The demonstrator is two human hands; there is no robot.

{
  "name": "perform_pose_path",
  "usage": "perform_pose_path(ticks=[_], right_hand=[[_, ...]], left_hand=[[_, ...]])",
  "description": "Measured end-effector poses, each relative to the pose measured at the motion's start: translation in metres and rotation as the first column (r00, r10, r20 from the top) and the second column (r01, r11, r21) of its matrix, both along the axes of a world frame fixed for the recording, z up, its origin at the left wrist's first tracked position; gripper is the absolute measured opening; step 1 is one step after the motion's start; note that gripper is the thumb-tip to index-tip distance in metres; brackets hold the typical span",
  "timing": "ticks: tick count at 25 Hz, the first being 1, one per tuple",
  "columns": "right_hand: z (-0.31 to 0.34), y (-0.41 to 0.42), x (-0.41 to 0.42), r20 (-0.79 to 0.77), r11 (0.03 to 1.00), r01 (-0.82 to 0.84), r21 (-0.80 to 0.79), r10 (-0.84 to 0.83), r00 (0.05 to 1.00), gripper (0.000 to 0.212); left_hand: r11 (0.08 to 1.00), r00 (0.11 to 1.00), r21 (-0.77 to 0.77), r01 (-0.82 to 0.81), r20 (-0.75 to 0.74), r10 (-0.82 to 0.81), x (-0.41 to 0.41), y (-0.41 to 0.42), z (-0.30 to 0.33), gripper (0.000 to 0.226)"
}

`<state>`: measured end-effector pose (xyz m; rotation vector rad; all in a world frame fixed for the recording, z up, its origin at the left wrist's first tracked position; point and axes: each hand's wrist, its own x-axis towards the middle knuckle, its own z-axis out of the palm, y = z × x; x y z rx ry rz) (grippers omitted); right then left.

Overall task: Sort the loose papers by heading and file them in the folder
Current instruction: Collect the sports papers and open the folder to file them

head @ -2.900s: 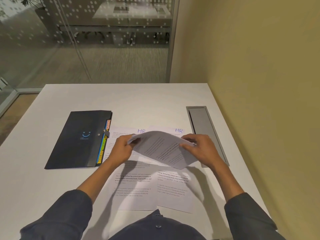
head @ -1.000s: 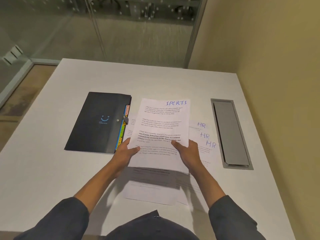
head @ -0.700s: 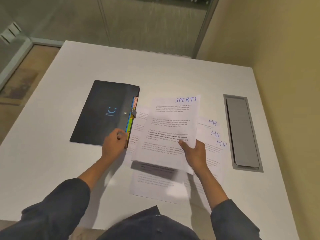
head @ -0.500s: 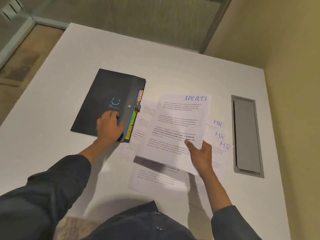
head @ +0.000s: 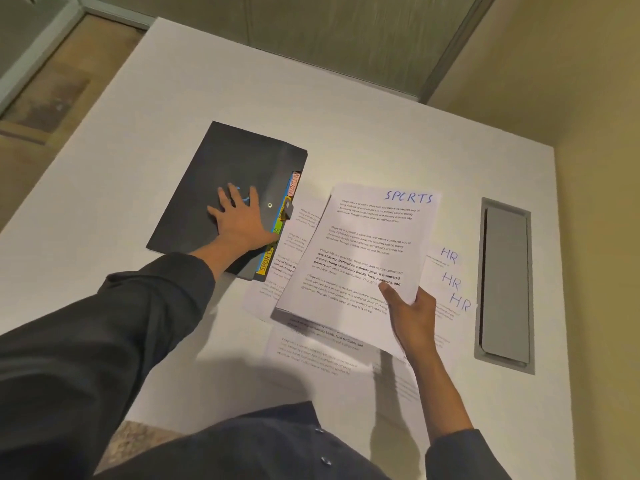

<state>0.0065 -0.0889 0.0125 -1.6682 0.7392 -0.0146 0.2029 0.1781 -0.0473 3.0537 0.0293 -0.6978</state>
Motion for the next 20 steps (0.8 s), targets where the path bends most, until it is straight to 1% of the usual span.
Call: perform_pose_path(ticks=[2, 5, 7, 10, 12, 14, 15, 17, 18, 20], right_hand=[[-0.002, 0.001, 0.000, -0.007, 1.000, 0.001, 0.007, 0.000, 1.000, 0.024], [-0.002, 0.003, 0.000, 0.007, 1.000, -0.018, 0.024, 0.018, 1.000, 0.023], [0.000, 0.004, 0.001, 0.017, 0.999, -0.024, 0.035, 0.024, 1.000, 0.023], [0.001, 0.004, 0.002, 0.026, 0.999, -0.027, 0.029, 0.026, 0.999, 0.024], [0.001, 0.003, 0.001, 0.027, 0.999, -0.022, 0.031, 0.021, 0.999, 0.023], [0.000, 0.003, 0.001, 0.023, 0.999, -0.021, 0.031, 0.020, 1.000, 0.022], [0.000, 0.004, 0.001, 0.020, 0.999, -0.024, 0.029, 0.023, 1.000, 0.022], [0.000, 0.006, 0.001, 0.020, 0.999, -0.034, 0.028, 0.034, 0.999, 0.022], [0.000, 0.007, 0.001, 0.022, 0.999, -0.036, 0.031, 0.035, 0.999, 0.023], [0.001, 0.008, 0.000, 0.027, 0.999, -0.036, 0.036, 0.035, 0.999, 0.022]], left_hand=[[0.999, 0.996, -0.030, -0.042, -0.075, 0.039, 0.004, -0.001, 0.001, 0.119], [1.000, 0.998, -0.016, -0.004, -0.062, 0.003, 0.002, -0.001, 0.000, 0.112], [0.999, 0.997, 0.004, 0.040, -0.066, -0.040, -0.003, -0.003, 0.001, 0.101], [0.980, 0.979, 0.021, 0.196, -0.062, -0.195, -0.005, -0.002, 0.005, 0.084], [0.948, 0.948, 0.000, 0.317, -0.013, -0.317, -0.005, 0.004, 0.011, 0.081], [0.930, 0.930, -0.025, 0.366, -0.008, -0.367, -0.002, 0.013, 0.018, 0.077], [0.935, 0.935, -0.031, 0.353, -0.016, -0.353, -0.001, 0.018, 0.020, 0.069], [0.957, 0.958, -0.036, 0.287, -0.010, -0.287, 0.003, 0.027, 0.020, 0.041], [0.967, 0.968, -0.032, 0.251, 0.001, -0.252, 0.004, 0.031, 0.018, 0.031], [0.974, 0.974, -0.034, 0.224, 0.032, -0.223, 0.002, 0.035, 0.010, 0.032]])
